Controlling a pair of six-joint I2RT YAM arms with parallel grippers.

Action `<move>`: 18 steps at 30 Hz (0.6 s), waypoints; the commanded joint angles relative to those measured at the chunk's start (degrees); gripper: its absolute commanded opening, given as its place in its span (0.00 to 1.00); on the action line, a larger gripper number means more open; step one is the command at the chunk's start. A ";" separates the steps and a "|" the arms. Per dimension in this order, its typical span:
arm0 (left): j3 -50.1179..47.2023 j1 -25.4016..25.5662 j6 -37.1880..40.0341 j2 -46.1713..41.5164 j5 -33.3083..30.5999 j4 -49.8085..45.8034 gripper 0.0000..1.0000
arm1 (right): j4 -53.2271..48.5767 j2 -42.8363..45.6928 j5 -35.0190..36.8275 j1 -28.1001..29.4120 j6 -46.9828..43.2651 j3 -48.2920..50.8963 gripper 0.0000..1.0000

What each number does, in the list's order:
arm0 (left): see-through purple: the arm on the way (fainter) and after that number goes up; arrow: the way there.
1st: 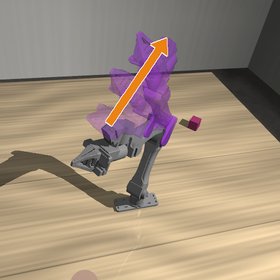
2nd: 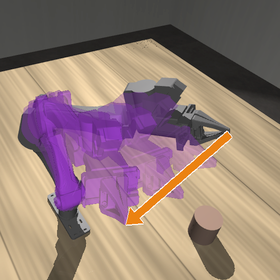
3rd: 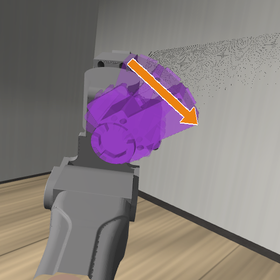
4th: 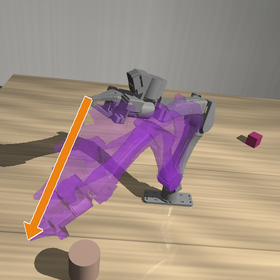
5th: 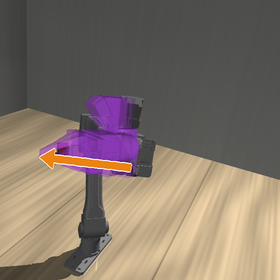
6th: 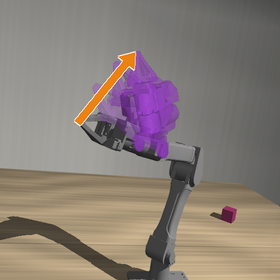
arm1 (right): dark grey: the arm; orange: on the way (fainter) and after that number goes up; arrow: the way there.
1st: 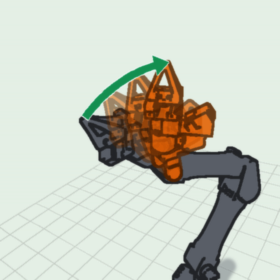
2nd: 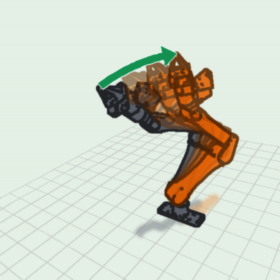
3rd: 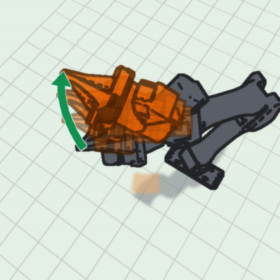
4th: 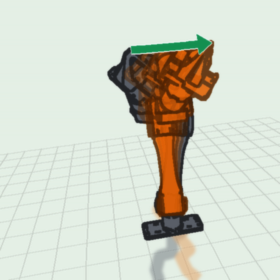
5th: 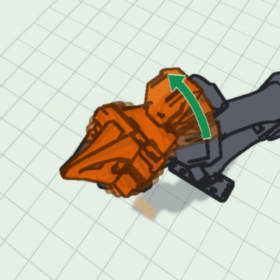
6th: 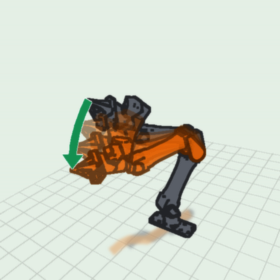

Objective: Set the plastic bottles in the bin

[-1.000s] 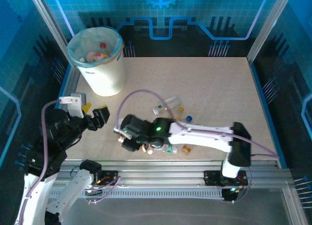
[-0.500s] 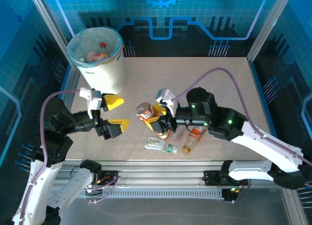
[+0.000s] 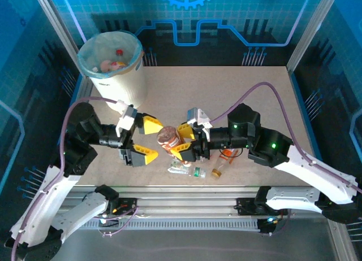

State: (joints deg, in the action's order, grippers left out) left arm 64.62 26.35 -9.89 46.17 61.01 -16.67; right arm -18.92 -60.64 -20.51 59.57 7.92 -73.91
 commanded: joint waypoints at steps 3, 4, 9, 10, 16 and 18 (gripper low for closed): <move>2.63 3.17 3.20 1.30 -3.28 -1.62 0.87 | 3.55 -0.52 -2.60 0.64 0.11 -1.83 0.51; 2.85 3.73 3.27 1.50 -3.84 -1.56 0.86 | 3.42 -0.89 -2.62 0.80 0.06 -2.05 0.51; 3.04 5.73 3.04 1.72 -7.61 -0.64 0.69 | 2.83 -2.11 -2.64 1.33 -0.07 -2.84 0.51; 3.06 5.91 3.04 1.69 -8.33 -0.54 0.63 | 2.92 -2.16 -2.69 1.41 -0.07 -2.72 0.51; 2.49 6.20 3.50 1.33 -10.66 -0.60 0.45 | 3.06 -2.03 -1.21 1.51 0.05 -2.02 0.61; 2.31 6.25 3.60 0.87 -12.37 -0.09 0.42 | 2.80 -1.61 1.11 1.51 0.37 -1.79 0.75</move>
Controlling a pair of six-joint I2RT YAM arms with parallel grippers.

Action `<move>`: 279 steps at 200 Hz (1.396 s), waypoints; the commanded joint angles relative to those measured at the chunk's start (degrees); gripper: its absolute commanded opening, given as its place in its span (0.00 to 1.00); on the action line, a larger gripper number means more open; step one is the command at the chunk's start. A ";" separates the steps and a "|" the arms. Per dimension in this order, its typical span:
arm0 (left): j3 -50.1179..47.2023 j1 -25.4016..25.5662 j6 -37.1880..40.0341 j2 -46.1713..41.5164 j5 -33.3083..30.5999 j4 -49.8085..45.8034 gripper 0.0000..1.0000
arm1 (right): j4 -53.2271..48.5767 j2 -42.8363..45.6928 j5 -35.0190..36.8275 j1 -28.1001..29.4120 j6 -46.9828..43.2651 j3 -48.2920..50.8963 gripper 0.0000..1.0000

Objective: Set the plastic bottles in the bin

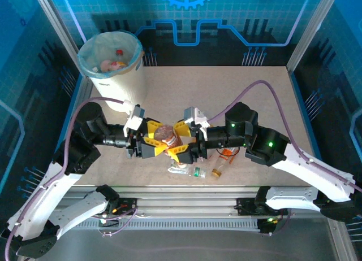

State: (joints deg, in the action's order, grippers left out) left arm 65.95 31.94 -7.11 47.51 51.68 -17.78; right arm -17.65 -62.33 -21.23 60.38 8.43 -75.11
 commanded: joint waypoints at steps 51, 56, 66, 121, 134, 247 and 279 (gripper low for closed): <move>8.77 0.53 1.72 0.22 -40.61 -3.40 0.38 | -4.03 2.26 28.15 -0.18 1.37 -1.73 1.00; 10.71 0.34 2.07 1.20 -44.17 -4.42 0.37 | -4.59 2.02 29.28 -0.61 1.48 -2.27 1.00; 15.10 -0.20 2.49 3.92 -52.52 -6.45 0.37 | -5.47 1.22 30.20 -1.68 1.70 -3.56 1.00; 41.69 -24.53 0.54 27.65 -55.63 -17.55 0.34 | -9.16 -9.94 27.39 -6.61 1.04 -13.97 1.00; 46.45 -29.09 0.41 34.06 -54.68 -18.52 0.33 | -9.31 -13.00 25.40 -7.63 0.56 -16.37 1.00; 67.15 -39.38 13.31 66.52 -57.95 -11.37 0.38 | -14.61 -40.41 8.86 -15.49 -2.70 -39.90 0.98; 70.24 -37.28 24.47 71.51 -61.13 -11.14 0.42 | -15.37 -42.69 7.63 -16.24 -2.02 -40.89 0.97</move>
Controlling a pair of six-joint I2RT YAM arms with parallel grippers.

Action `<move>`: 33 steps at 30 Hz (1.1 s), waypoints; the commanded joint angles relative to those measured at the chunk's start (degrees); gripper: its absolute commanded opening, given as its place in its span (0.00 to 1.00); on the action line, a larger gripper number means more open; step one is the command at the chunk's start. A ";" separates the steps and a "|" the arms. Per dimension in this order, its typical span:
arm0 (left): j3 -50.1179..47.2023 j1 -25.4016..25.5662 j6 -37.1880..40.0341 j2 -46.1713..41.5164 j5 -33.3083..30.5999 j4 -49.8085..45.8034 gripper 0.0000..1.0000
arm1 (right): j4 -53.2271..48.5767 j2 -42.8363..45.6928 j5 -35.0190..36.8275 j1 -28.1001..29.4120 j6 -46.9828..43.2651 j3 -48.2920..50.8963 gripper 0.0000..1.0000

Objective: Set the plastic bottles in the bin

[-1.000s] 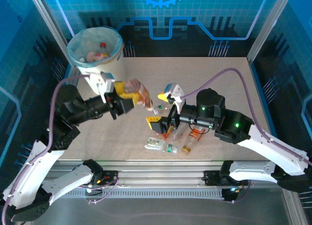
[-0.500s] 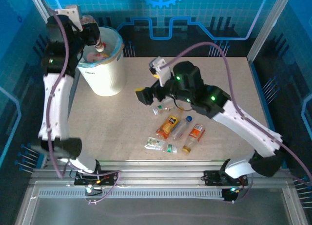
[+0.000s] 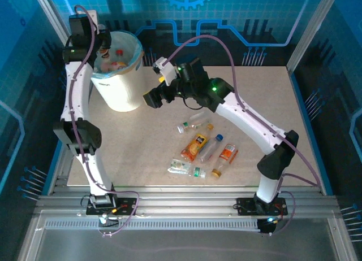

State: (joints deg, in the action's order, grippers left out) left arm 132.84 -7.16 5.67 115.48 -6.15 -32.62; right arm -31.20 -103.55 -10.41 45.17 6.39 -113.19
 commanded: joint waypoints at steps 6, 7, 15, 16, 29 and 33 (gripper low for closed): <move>4.58 3.49 14.64 5.39 -3.76 2.35 0.80 | -3.56 -2.23 -3.16 -1.75 0.54 -4.11 0.97; 4.59 3.78 14.42 5.05 -3.79 2.13 0.88 | -3.86 -2.13 -3.12 -1.87 0.71 -4.40 0.97; 2.21 6.11 10.97 -2.74 -2.71 -0.30 0.89 | -5.96 0.44 -2.55 -1.89 2.08 -4.15 0.94; 1.11 6.61 10.69 -4.13 -2.40 -0.34 0.88 | -6.50 0.79 -2.52 -1.87 2.19 -4.11 0.94; -16.64 18.48 2.34 -25.01 1.47 -11.63 0.84 | -22.79 10.00 1.55 0.14 -2.89 4.79 0.89; -29.68 24.72 -0.57 -35.50 6.50 -10.71 0.83 | -19.14 17.96 5.52 3.12 -6.24 20.21 0.91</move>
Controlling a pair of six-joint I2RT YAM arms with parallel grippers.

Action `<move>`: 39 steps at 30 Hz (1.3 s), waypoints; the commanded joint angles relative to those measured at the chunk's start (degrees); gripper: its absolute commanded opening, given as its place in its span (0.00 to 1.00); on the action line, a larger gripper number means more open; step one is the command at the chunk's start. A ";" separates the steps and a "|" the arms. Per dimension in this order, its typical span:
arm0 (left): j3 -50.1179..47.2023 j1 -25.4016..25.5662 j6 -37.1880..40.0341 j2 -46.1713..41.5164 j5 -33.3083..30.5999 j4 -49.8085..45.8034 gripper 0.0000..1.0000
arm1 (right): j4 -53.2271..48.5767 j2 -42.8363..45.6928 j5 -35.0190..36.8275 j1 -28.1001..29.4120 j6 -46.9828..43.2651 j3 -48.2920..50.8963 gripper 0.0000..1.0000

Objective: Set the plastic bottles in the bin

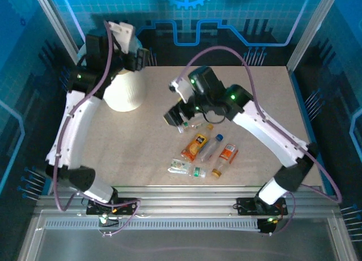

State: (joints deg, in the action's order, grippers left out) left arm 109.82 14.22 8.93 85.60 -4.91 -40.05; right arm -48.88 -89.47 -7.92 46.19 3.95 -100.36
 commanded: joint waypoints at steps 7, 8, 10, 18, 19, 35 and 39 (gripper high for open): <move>-31.17 11.83 -11.82 -25.74 16.96 0.77 0.84 | 3.57 9.94 10.74 9.86 -2.21 28.03 0.92; -33.86 12.34 -13.47 -27.94 17.83 1.14 0.84 | 3.91 9.83 11.87 11.02 -1.45 29.72 0.92; -39.35 12.81 -16.56 -32.20 20.45 1.50 0.84 | 5.10 9.53 14.05 13.41 0.64 33.38 0.91; -51.44 13.38 -21.84 -42.26 19.54 0.01 0.84 | 11.35 7.27 18.77 18.69 8.48 44.29 0.93; -51.97 13.32 -22.17 -42.88 18.80 -0.52 0.84 | 11.60 6.81 19.38 19.22 9.04 44.90 0.93; -52.50 13.31 -22.79 -44.73 17.22 -2.35 0.85 | 12.84 -4.48 21.07 21.82 8.62 41.50 0.93; -52.45 13.31 -22.29 -45.08 17.04 -2.92 0.85 | 13.20 -6.77 20.86 22.53 8.54 40.12 0.85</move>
State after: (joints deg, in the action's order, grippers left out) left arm 57.45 27.18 -13.43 41.39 12.86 -41.50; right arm -36.53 -94.32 12.23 67.77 12.16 -57.89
